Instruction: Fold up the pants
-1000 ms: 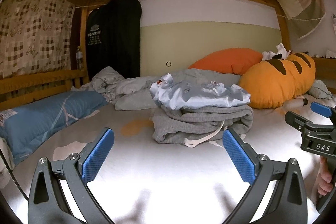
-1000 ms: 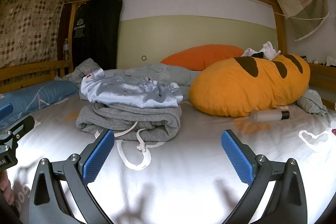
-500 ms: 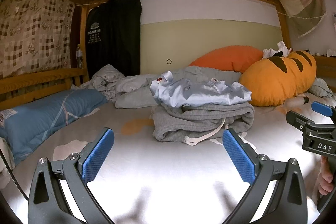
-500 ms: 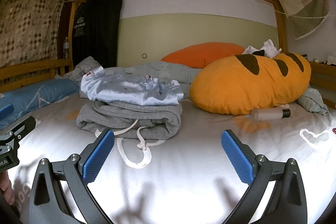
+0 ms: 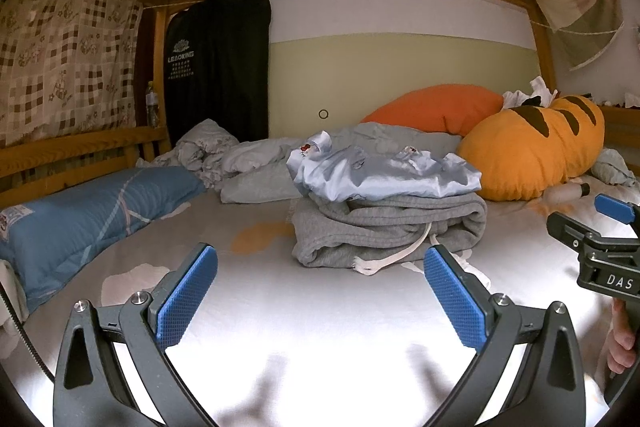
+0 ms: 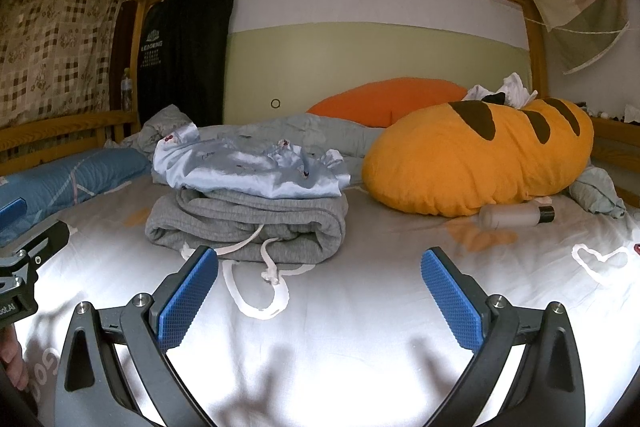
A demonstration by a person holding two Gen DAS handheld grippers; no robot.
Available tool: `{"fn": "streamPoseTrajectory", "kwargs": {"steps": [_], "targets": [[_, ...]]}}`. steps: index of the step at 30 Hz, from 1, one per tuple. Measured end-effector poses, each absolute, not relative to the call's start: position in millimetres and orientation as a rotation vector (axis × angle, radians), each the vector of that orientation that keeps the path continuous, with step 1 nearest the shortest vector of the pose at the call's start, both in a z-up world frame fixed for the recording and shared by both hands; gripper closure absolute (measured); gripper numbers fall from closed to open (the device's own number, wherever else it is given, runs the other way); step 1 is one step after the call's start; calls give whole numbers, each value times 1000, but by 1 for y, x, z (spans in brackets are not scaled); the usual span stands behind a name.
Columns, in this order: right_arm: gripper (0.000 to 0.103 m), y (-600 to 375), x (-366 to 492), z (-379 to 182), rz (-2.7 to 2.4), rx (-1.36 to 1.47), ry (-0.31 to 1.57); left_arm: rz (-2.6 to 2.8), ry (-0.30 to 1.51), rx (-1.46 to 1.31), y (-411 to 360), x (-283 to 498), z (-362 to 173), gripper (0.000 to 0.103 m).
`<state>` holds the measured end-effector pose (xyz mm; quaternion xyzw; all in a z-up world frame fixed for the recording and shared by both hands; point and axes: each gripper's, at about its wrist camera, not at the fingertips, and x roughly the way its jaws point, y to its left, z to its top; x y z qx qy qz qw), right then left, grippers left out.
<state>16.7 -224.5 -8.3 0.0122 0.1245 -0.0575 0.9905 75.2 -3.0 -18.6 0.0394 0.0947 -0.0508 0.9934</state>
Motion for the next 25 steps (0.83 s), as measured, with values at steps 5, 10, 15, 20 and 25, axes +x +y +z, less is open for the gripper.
{"fn": "streamPoseTrajectory", "kwargs": {"steps": [5,10,15,20,25], "targets": [[1,-224,17,-8,-115,25,250,-101,191,80,-3,75,-19,0],[1,-225,17,-8,-115,26,252,-100,193,79,-3,75,-19,0],[1,-224,18,-10,-114,25,254,-101,194,80,-2,77,-19,0],[1,-224,18,-9,-114,25,256,-101,195,80,-3,77,-19,0],[1,-223,18,-13,-113,25,265,-100,196,81,-3,76,-19,0]]}}
